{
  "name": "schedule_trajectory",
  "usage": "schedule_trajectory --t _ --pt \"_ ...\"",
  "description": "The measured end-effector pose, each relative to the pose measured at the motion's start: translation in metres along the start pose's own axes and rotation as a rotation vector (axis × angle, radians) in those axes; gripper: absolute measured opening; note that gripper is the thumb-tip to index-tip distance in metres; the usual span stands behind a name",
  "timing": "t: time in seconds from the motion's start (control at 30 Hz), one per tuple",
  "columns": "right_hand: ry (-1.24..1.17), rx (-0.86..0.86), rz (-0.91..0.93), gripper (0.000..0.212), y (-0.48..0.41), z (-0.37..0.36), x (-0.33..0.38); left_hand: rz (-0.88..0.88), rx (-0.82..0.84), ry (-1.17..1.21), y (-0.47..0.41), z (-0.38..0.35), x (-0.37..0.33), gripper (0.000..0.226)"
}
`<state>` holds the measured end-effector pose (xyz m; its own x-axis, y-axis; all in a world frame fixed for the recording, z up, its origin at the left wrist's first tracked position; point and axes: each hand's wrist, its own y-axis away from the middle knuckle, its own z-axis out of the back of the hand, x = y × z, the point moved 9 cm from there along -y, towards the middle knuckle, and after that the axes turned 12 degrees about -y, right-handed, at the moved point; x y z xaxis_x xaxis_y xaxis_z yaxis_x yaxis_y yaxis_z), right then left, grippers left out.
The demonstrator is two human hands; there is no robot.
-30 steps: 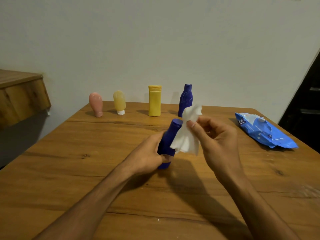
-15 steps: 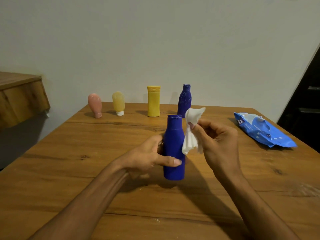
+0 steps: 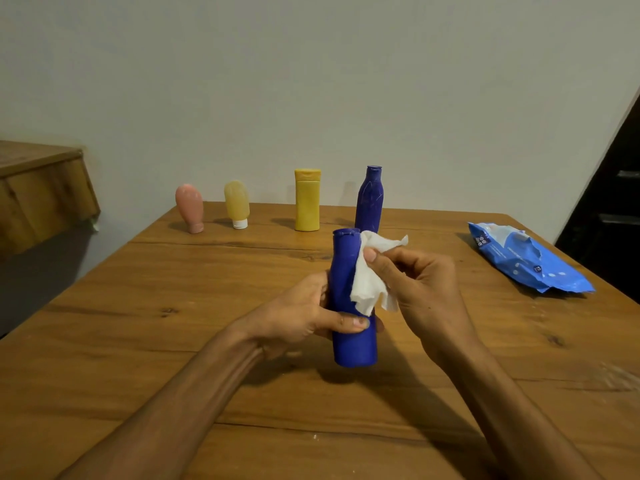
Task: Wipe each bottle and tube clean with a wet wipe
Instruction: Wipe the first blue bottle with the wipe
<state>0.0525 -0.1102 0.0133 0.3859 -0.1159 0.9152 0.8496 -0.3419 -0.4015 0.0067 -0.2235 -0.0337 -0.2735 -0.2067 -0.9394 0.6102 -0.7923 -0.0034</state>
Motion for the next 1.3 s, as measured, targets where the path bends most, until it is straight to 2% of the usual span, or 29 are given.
schedule_trajectory --t 0.33,0.47,0.6,0.73,0.87,0.97,1.17,1.3 --pt "0.248 0.080 0.045 0.005 -0.002 -0.003 0.001 0.040 -0.158 0.074 -0.006 0.019 0.012 0.051" --pt "0.406 0.198 -0.103 0.013 -0.004 -0.002 -0.011 0.044 -0.211 0.083 -0.008 0.027 0.013 0.066" --pt "0.551 0.248 -0.233 0.004 -0.006 0.011 -0.022 -0.004 -0.265 0.039 -0.013 0.028 0.006 0.048" --pt "0.595 0.190 -0.278 0.007 -0.010 0.034 -0.020 -0.083 -0.268 -0.072 -0.036 0.021 -0.016 0.041" --pt "0.643 0.012 -0.240 0.011 -0.021 0.074 -0.016 -0.133 -0.247 -0.131 -0.077 0.007 -0.033 0.039" --pt "0.659 -0.079 -0.247 0.009 -0.031 0.105 -0.017 -0.110 -0.231 -0.094 -0.110 -0.011 -0.030 0.045" --pt "0.790 -0.189 -0.323 0.019 -0.046 0.150 -0.023 -0.041 -0.173 0.022 -0.153 -0.055 -0.010 0.045" --pt "0.836 -0.244 -0.327 0.021 -0.049 0.163 -0.027 -0.038 -0.122 0.011 -0.169 -0.072 -0.010 0.049"
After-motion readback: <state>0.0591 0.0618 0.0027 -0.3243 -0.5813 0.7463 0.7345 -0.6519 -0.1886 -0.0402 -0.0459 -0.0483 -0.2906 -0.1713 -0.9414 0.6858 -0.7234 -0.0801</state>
